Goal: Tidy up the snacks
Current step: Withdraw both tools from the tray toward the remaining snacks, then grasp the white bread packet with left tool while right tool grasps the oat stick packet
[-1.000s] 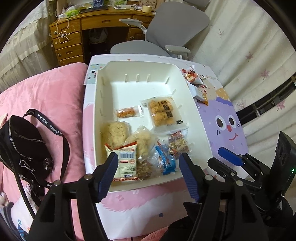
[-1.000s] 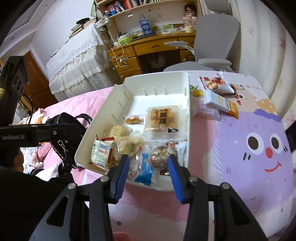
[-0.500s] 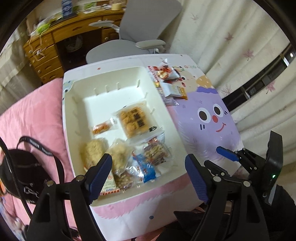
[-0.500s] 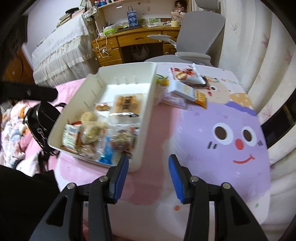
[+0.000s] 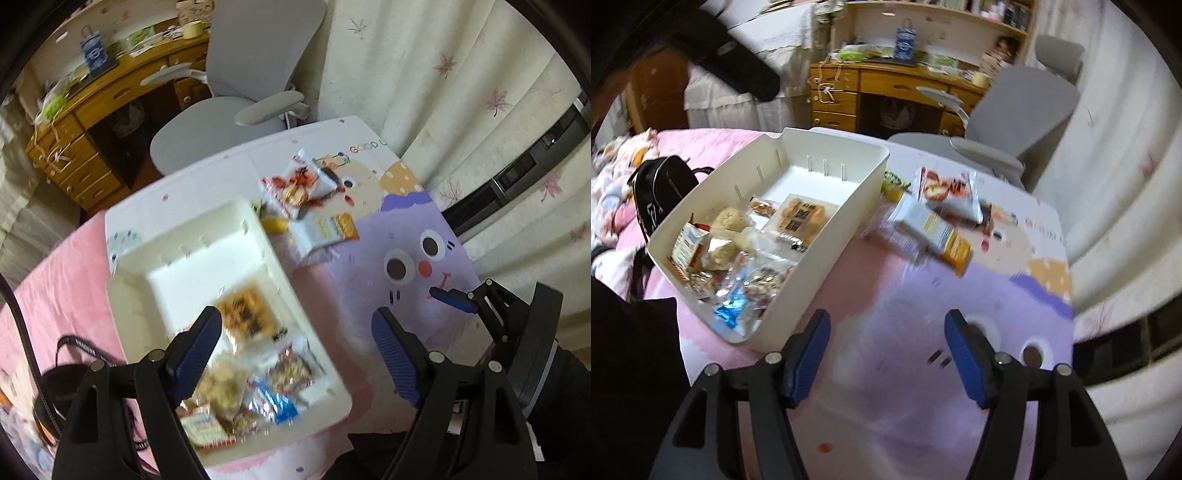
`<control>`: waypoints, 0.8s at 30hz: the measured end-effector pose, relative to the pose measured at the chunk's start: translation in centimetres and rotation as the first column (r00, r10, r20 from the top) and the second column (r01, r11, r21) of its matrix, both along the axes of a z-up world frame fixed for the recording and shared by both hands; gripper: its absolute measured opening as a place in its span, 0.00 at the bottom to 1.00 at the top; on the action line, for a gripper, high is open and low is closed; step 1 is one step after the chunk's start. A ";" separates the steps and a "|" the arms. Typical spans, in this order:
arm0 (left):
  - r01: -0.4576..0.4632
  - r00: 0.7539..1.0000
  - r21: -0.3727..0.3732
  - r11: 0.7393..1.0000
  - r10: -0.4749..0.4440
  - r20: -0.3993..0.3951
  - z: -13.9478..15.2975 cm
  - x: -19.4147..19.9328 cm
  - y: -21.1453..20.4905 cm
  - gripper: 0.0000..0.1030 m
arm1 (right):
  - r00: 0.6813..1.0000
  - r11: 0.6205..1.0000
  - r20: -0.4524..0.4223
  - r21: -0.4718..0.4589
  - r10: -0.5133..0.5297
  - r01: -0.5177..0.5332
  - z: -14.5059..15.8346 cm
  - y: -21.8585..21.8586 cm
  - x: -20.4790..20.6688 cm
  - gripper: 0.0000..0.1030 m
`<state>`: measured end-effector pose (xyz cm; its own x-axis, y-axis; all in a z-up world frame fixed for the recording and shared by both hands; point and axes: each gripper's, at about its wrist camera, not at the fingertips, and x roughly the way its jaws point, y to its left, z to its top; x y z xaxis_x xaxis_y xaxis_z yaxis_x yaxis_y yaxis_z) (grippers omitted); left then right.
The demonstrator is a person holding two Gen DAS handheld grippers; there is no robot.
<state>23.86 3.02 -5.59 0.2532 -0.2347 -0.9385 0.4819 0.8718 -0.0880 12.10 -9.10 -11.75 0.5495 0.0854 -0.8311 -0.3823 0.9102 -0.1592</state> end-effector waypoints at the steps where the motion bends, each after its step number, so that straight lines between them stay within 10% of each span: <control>1: 0.006 1.000 0.010 1.000 -0.006 0.004 0.0 0.6 -0.7 0.80 | 1.000 1.000 0.004 -0.009 0.014 -0.014 0.0 -0.1 0.4 0.65; 24: 0.249 0.965 0.241 0.938 -0.220 -0.139 -9.5 16.0 -13.8 0.85 | 0.954 0.949 0.059 -0.136 0.294 -0.284 -6.7 -3.9 12.1 0.70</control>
<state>39.86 -10.82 -15.12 0.1141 -0.0248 -0.9932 0.6754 0.7350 0.0592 24.18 -13.02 -18.43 0.5796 0.1492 -0.8011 -0.6082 0.7335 -0.3034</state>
